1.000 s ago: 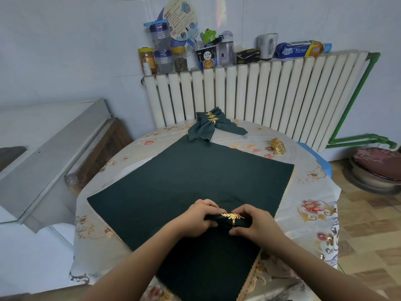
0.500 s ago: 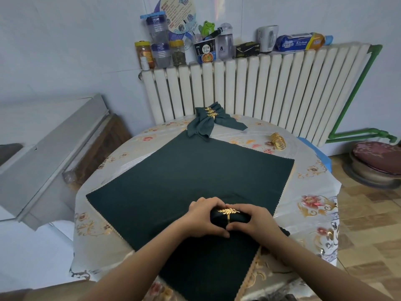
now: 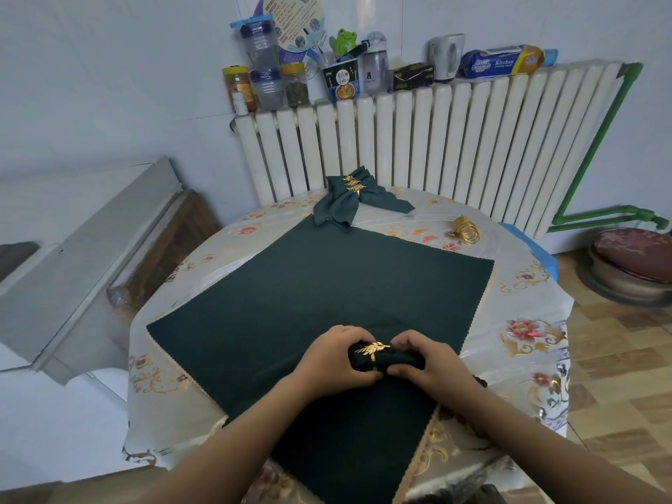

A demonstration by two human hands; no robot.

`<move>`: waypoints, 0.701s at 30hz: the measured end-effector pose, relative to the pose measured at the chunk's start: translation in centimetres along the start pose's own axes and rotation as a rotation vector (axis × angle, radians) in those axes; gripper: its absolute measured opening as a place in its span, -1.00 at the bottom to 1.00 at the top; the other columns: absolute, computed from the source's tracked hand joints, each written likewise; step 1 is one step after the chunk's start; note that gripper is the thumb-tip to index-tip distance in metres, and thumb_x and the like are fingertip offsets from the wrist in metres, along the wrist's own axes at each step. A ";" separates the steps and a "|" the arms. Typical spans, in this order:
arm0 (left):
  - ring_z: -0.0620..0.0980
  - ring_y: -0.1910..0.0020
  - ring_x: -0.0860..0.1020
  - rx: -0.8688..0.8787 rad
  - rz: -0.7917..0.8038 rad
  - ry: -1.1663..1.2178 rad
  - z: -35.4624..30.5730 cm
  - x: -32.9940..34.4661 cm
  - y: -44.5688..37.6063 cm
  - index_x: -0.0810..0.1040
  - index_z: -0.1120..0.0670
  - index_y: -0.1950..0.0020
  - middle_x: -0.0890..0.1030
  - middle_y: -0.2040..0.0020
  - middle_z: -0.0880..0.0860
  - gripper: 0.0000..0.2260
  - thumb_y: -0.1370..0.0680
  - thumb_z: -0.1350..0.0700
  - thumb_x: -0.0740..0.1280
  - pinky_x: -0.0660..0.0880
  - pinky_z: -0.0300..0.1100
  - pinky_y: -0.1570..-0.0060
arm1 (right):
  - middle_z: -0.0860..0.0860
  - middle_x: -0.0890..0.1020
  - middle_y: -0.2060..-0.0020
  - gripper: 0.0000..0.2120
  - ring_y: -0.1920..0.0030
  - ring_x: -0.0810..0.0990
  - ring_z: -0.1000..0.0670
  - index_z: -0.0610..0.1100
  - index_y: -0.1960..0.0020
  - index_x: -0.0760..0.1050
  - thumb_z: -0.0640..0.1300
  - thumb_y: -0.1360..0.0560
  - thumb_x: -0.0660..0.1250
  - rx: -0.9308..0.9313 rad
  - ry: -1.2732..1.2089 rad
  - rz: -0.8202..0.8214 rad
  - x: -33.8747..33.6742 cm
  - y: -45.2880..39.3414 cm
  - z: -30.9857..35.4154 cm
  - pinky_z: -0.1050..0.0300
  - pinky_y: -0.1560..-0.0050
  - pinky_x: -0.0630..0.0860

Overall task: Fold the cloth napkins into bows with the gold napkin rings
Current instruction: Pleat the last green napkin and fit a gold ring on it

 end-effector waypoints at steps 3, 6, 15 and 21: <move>-0.24 0.02 0.49 -0.035 0.024 0.011 1.0 -0.8 0.4 0.51 -0.07 -0.04 0.53 0.03 -0.20 -0.67 -0.34 -0.03 0.49 0.48 -0.23 -0.03 | 0.22 0.62 0.11 -0.74 0.06 0.56 0.23 0.15 0.03 0.43 -0.05 -0.40 0.46 -0.011 0.013 -0.004 0.2 -0.1 0.0 0.28 0.00 0.47; -0.23 0.04 0.49 -0.065 0.039 -0.022 1.9 -1.4 0.9 0.48 -0.09 -0.04 0.52 0.04 -0.19 -0.68 -0.34 -0.01 0.47 0.49 -0.24 0.01 | 0.21 0.61 0.12 -0.75 0.08 0.55 0.23 0.12 0.01 0.44 -0.04 -0.41 0.45 -0.014 0.019 0.001 0.4 -0.2 0.1 0.31 0.05 0.45; -0.21 -0.25 0.28 -0.145 -0.065 -0.132 2.9 -2.0 2.9 0.33 -0.13 -0.37 0.42 -0.22 -0.19 -0.37 -0.36 -0.22 0.44 0.14 -0.22 -0.29 | 0.21 0.53 0.05 -0.61 0.00 0.51 0.19 0.14 -0.16 0.37 -0.02 -0.42 0.44 -0.050 0.041 -0.013 0.6 -0.1 0.5 0.35 -0.02 0.40; -0.16 -0.32 0.22 -0.227 -0.140 0.054 3.5 -2.1 4.3 0.36 -0.10 -0.35 0.34 -0.25 -0.14 -0.41 -0.38 -0.11 0.48 0.21 -0.26 -0.33 | 0.22 0.44 -0.22 -0.40 -0.21 0.32 0.17 0.15 -0.37 0.35 0.28 -0.37 0.28 -0.295 0.280 -0.145 1.1 -0.6 2.2 0.15 -0.24 0.20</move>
Point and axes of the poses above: each hand's wrist, its own y-axis away from the middle knuckle, its own x-axis out of the palm, z = x × y, the point moved 5 cm from there along -y, towards the middle knuckle
